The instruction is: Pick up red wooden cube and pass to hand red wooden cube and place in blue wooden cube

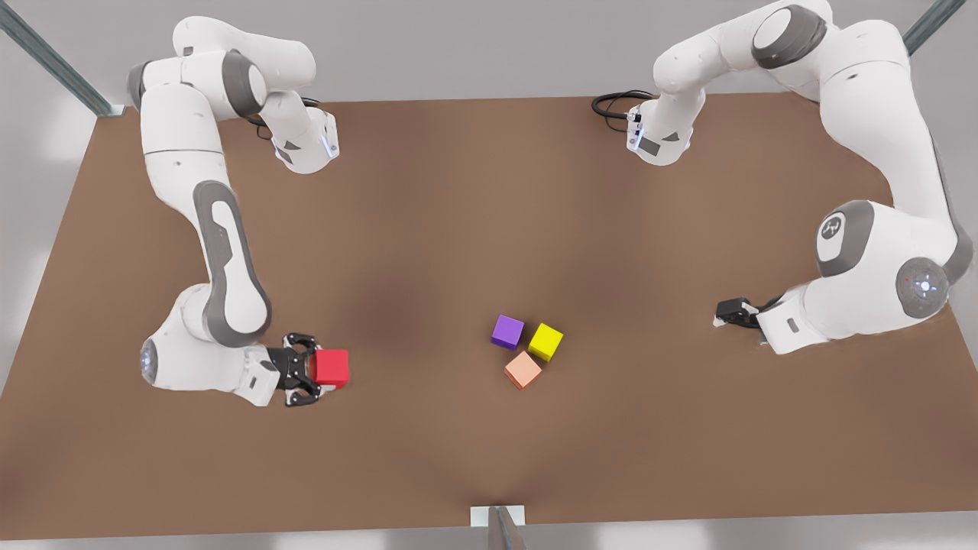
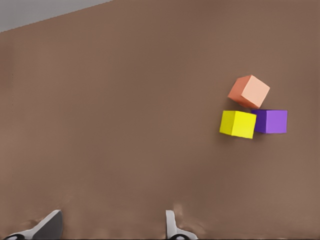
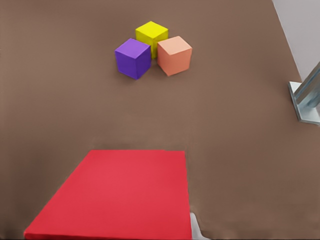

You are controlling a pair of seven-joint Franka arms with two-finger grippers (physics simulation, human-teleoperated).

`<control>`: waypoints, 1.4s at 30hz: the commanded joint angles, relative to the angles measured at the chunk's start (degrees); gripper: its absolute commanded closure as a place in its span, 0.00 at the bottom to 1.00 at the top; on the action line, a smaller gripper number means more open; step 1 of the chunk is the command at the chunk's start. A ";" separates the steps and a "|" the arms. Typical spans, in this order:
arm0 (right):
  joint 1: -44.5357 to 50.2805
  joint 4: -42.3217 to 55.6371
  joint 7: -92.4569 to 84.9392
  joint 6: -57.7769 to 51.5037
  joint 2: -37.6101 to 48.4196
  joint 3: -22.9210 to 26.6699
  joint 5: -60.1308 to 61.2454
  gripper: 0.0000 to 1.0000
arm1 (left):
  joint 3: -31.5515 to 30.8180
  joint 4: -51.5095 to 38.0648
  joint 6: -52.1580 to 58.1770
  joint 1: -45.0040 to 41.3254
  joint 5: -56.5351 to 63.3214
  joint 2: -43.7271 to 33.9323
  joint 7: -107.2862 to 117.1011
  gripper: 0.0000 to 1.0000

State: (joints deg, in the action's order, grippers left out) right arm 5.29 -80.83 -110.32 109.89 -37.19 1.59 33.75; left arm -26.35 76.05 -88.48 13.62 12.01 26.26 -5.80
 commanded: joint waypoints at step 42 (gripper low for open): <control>-14.52 -33.51 62.94 21.41 13.28 7.11 -51.76 0.36 | 19.94 9.12 -0.55 -17.49 -13.68 -6.40 10.81 0.00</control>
State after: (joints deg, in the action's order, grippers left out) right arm -9.23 -114.38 -54.04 130.97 -23.76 8.69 -17.73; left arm -6.40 85.19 -89.14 -3.87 -1.69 19.99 3.88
